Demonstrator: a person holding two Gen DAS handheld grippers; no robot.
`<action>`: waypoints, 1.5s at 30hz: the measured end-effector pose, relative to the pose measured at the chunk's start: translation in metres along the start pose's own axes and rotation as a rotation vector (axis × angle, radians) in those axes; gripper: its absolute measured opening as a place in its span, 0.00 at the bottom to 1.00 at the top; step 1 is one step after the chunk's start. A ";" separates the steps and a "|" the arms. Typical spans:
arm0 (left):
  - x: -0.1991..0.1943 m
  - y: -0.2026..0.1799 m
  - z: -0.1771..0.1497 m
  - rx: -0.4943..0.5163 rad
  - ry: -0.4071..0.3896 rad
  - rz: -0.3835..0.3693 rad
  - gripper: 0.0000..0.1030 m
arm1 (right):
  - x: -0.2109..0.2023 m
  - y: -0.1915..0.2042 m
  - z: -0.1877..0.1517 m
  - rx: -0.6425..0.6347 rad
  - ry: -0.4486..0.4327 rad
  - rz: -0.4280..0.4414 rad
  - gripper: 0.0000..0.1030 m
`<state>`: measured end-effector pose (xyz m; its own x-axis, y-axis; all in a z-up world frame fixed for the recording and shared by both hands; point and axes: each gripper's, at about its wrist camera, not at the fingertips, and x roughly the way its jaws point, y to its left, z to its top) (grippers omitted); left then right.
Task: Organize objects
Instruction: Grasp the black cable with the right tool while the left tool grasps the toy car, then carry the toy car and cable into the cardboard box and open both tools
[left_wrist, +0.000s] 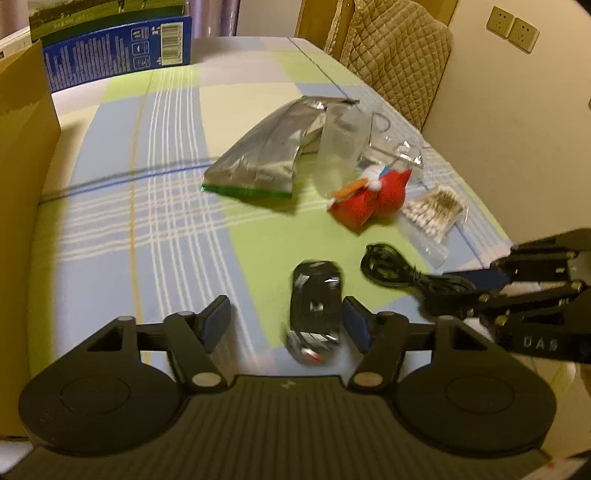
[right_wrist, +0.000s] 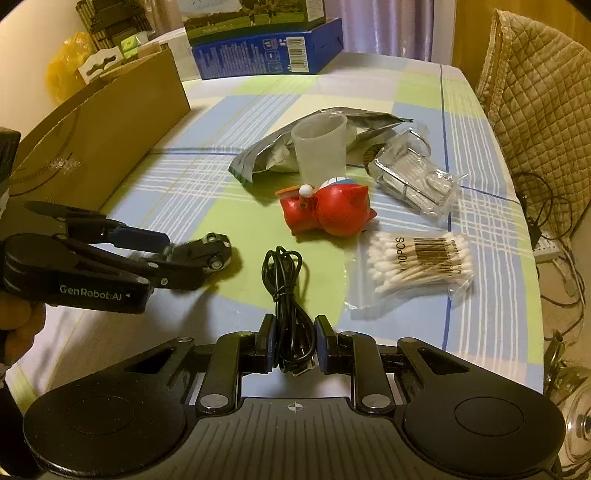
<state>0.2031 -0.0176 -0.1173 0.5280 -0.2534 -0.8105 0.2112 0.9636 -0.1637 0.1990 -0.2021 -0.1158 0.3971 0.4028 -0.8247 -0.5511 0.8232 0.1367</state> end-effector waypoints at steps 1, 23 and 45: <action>0.000 0.001 -0.002 0.007 -0.006 0.002 0.50 | 0.000 0.000 0.000 0.003 0.000 -0.001 0.18; 0.008 -0.008 0.006 0.278 0.007 -0.040 0.25 | 0.010 0.006 0.003 -0.006 0.000 -0.029 0.18; -0.029 -0.004 0.013 0.186 -0.010 -0.044 0.25 | -0.015 0.028 0.028 -0.041 -0.040 -0.059 0.10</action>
<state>0.1974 -0.0148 -0.0863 0.5226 -0.2969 -0.7992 0.3820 0.9196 -0.0918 0.1982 -0.1742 -0.0844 0.4586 0.3707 -0.8076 -0.5555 0.8290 0.0651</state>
